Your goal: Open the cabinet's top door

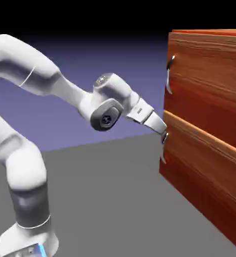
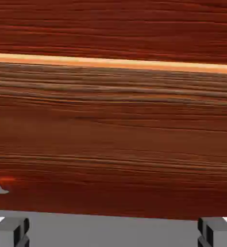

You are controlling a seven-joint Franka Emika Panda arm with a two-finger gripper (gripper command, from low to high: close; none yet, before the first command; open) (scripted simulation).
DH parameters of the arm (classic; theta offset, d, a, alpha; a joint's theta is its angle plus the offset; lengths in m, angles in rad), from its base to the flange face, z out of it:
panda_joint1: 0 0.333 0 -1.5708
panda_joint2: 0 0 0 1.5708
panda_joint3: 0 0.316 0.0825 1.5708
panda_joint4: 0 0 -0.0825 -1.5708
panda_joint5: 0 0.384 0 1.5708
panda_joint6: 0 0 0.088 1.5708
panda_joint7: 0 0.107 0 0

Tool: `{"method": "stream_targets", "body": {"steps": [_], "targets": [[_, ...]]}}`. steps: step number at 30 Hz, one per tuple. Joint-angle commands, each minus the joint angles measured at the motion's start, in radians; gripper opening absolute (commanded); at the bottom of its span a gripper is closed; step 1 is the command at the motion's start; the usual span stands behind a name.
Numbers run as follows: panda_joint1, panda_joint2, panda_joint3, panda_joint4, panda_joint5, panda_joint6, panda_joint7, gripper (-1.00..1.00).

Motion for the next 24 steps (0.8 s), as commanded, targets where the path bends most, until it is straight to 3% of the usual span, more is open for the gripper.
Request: {"method": "stream_targets", "body": {"steps": [1,24], "targets": [[-0.019,-0.007,0.021,0.013,0.044,0.000,-0.027,0.00],[-0.459,-0.176,0.498,0.302,1.044,0.000,-0.655,0.00]]}}
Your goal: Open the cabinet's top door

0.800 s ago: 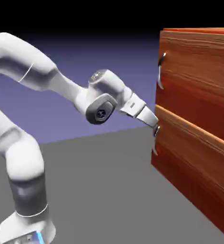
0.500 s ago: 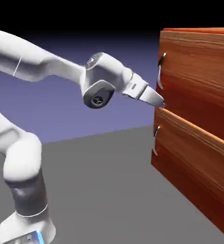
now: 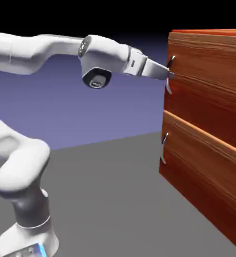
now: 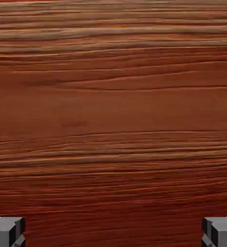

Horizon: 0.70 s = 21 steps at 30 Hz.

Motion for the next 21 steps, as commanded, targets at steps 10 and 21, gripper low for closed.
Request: {"method": "stream_targets", "body": {"steps": [10,21], "targets": [[-0.191,-0.073,0.208,0.126,0.435,0.000,-0.273,0.00],[-0.402,-0.154,0.436,0.264,0.914,0.000,-0.574,0.00]]}}
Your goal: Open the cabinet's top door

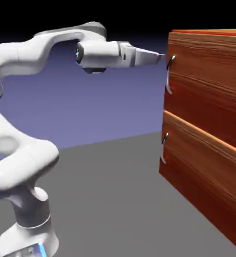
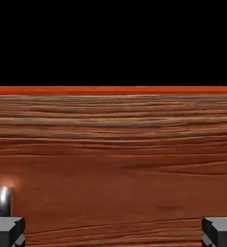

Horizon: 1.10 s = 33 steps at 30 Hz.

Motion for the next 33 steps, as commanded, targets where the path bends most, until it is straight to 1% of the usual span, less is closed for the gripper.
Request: {"method": "stream_targets", "body": {"steps": [1,15,17,22,23,24,29,33], "targets": [[-0.019,-0.007,0.021,0.013,0.044,0.000,-0.027,0.00],[-0.287,-0.110,0.312,0.189,0.653,0.000,-0.410,0.00],[-0.289,-0.111,0.314,0.190,0.658,0.000,-0.413,0.00],[-0.467,-0.090,0.407,0.338,0.655,-0.006,-0.398,0.00],[-0.467,-0.090,0.407,0.338,0.655,-0.006,-0.398,-1.00],[-0.467,-0.090,0.407,0.338,0.655,-0.006,-0.398,-1.00],[-0.296,-0.072,0.303,0.162,0.651,-0.115,-0.446,-1.00],[-0.249,0.005,0.280,0.153,0.747,-0.106,-0.620,-1.00]]}}
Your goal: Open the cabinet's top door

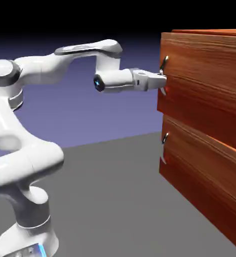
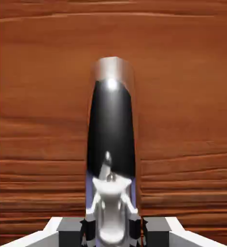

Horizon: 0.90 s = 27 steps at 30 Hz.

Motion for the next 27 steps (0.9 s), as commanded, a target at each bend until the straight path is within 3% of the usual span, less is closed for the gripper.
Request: {"method": "stream_targets", "body": {"steps": [1,21,27], "targets": [[0.010,0.020,-0.004,0.000,0.023,0.006,-0.043,-1.00],[0.693,0.246,-0.537,-0.293,0.081,-0.075,-0.518,-1.00],[0.911,0.190,-0.728,-0.412,-0.063,-0.101,-0.459,-1.00]]}}
